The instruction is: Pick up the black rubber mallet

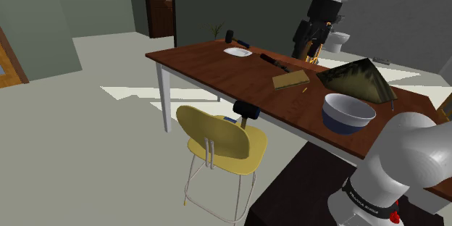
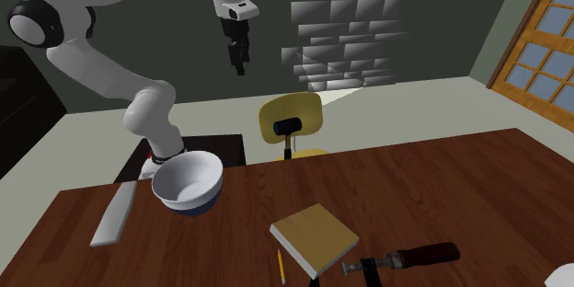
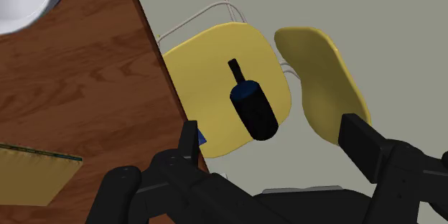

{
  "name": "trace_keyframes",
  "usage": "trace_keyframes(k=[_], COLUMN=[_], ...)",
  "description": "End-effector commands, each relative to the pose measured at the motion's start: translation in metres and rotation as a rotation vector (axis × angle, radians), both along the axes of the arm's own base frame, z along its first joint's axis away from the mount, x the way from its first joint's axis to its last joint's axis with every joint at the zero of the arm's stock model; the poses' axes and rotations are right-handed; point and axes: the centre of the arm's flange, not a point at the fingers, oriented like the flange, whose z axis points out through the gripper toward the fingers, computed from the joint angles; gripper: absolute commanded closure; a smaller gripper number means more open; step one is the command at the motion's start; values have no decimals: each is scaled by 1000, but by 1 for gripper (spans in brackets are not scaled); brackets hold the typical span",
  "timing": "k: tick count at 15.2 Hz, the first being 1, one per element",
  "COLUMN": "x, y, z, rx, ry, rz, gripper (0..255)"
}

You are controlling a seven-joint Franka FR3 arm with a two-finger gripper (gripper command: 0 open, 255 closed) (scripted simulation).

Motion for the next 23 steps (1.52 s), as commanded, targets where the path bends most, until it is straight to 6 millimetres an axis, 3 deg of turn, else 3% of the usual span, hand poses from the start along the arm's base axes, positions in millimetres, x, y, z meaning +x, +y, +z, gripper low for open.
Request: trace_keyframes(k=[1,23], x=[0,191], y=[0,48], z=[0,-231], rx=[0,-19], ry=[0,126], rz=[0,260], gripper=[0,0])
